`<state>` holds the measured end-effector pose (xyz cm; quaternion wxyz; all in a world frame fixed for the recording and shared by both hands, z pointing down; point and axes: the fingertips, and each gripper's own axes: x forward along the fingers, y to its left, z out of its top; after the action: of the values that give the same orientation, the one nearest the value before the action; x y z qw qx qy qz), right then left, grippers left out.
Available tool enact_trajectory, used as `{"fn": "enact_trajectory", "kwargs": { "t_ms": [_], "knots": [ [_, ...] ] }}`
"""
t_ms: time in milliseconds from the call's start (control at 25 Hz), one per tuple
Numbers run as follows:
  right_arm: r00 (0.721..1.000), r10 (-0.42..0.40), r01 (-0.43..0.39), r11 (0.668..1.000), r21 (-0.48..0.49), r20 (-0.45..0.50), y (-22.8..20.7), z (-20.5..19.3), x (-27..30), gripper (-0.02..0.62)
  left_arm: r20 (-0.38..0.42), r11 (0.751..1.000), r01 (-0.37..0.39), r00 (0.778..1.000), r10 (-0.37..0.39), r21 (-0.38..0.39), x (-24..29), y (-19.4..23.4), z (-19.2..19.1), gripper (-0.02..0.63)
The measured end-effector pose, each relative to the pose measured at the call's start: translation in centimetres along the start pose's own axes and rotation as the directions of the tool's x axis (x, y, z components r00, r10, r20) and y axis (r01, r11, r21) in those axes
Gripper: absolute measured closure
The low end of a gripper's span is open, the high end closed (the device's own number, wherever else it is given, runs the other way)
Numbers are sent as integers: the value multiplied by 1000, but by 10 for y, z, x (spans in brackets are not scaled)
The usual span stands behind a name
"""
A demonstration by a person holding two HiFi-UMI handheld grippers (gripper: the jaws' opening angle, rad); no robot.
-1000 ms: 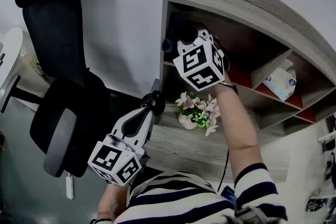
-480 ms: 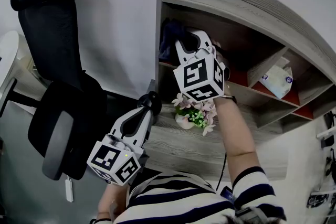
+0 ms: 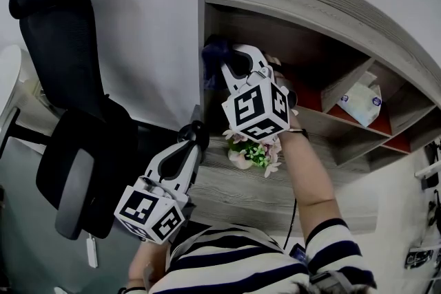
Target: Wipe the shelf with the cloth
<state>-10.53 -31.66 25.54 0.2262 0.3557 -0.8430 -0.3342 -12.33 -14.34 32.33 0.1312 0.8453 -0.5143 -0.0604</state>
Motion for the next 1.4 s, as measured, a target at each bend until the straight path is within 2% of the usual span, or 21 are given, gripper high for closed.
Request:
{"fn": "enact_trajectory", "kwargs": {
  "t_ms": [360, 520, 680, 1040, 1400],
  "knots": [
    [985, 124, -137, 985, -105, -123, 33, -21, 13, 538, -7, 1000, -9, 1000, 9, -5, -1, 5, -1, 575],
    [976, 129, -160, 973, -167, -177, 35, -31, 10, 538, -10, 1000, 0, 1000, 0, -7, 1, 5, -2, 575],
    [961, 121, -168, 970, -175, -249, 27, -47, -2, 538, -15, 1000, 21, 1000, -21, -10, 6, 1, -3, 575],
    [925, 29, -106, 977, -186, -378, 1, -86, -40, 538, -31, 995, 97, 995, -97, -13, 24, -15, -8, 575],
    [831, -144, -5, 964, -266, -537, -29, -130, -83, 538, -48, 985, 170, 984, -171, -25, 39, -32, -14, 575]
  ]
}}
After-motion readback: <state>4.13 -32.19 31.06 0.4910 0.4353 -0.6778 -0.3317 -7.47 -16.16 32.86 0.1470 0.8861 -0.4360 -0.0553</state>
